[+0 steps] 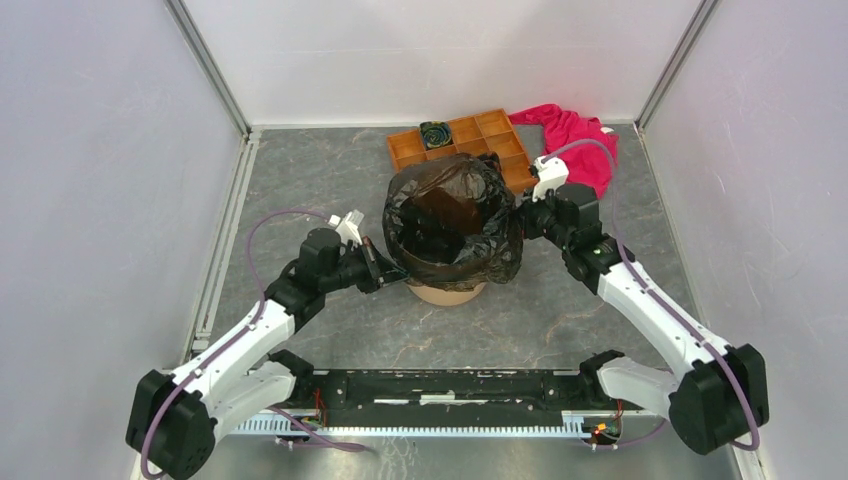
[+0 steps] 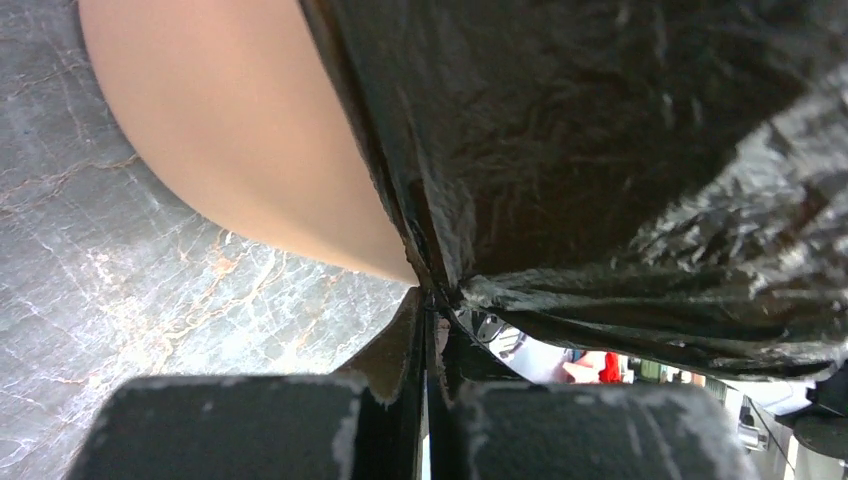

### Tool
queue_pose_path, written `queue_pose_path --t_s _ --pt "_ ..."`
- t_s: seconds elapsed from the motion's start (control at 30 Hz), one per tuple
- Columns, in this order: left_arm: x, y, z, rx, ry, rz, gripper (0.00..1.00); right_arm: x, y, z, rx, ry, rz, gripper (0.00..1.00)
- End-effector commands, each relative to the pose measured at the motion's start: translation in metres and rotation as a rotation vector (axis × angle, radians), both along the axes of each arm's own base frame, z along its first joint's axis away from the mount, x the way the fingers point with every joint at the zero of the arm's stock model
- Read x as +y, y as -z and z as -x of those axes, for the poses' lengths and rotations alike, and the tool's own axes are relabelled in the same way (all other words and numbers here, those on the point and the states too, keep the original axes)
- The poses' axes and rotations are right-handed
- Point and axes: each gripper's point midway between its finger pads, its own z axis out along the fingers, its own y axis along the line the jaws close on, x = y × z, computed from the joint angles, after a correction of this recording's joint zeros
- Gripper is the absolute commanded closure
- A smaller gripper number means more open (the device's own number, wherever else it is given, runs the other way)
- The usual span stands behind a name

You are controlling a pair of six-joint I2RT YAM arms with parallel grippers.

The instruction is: Put the trash bags into the trash bin

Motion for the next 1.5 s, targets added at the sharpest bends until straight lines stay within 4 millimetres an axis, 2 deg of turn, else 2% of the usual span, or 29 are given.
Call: queue_pose_path --t_s 0.0,0.1,0.2,0.33,0.43,0.5,0.63,0.7,0.87,0.93,1.0,1.1,1.2,1.27,1.33,1.4,1.47 --pt "0.001 0.014 -0.008 -0.011 -0.031 -0.046 0.98 0.017 0.009 -0.005 -0.004 -0.077 -0.038 1.0" --pt "0.003 0.016 -0.012 -0.018 -0.05 -0.062 0.98 0.025 0.016 -0.005 0.021 -0.117 -0.044 1.0" --pt "0.011 0.023 -0.017 -0.024 -0.092 -0.105 0.98 0.012 0.024 -0.005 0.013 -0.069 0.004 0.99" --pt "0.015 0.029 -0.019 -0.025 -0.106 -0.131 0.98 -0.01 0.033 0.0 0.038 0.01 0.093 0.79" --pt "0.014 0.025 -0.02 -0.031 -0.104 -0.13 0.98 -0.017 0.018 0.013 0.042 0.004 0.108 0.69" --pt "0.013 0.019 -0.019 -0.04 -0.099 -0.121 0.98 -0.03 0.005 0.025 0.021 0.036 0.13 0.61" --pt "0.01 0.008 -0.017 -0.051 -0.072 -0.1 0.98 -0.047 0.001 0.056 0.021 0.041 0.162 0.4" --pt "0.008 0.003 -0.016 -0.054 -0.061 -0.096 0.98 -0.038 -0.001 0.071 0.019 -0.019 0.112 0.33" --pt "0.006 -0.007 -0.015 -0.066 -0.053 -0.08 0.98 0.002 -0.015 0.103 -0.034 -0.255 -0.059 0.2" --pt "0.006 -0.009 -0.015 -0.063 -0.055 -0.071 0.98 0.021 -0.014 0.115 -0.054 -0.371 -0.126 0.15" --pt "0.005 -0.011 -0.014 -0.06 -0.054 -0.06 0.98 0.032 -0.008 0.121 -0.042 -0.441 -0.164 0.14" --pt "0.005 -0.011 -0.012 -0.054 -0.057 -0.053 0.98 0.035 0.007 0.114 -0.008 -0.438 -0.168 0.18" --pt "0.006 -0.008 -0.012 -0.042 -0.065 -0.053 0.98 0.043 0.016 0.105 -0.003 -0.423 -0.232 0.33" --pt "0.006 -0.003 -0.013 -0.032 -0.069 -0.057 0.98 0.05 0.021 0.099 -0.015 -0.424 -0.29 0.53" --pt "0.007 0.004 -0.013 -0.016 -0.073 -0.067 0.98 0.05 0.039 0.092 0.014 -0.394 -0.291 0.66" --pt "0.007 0.011 -0.014 -0.001 -0.08 -0.08 0.98 0.044 0.061 0.085 0.057 -0.341 -0.253 0.72" --pt "0.007 0.016 -0.016 0.008 -0.082 -0.093 0.98 0.036 0.08 0.081 0.115 -0.305 -0.185 0.73"
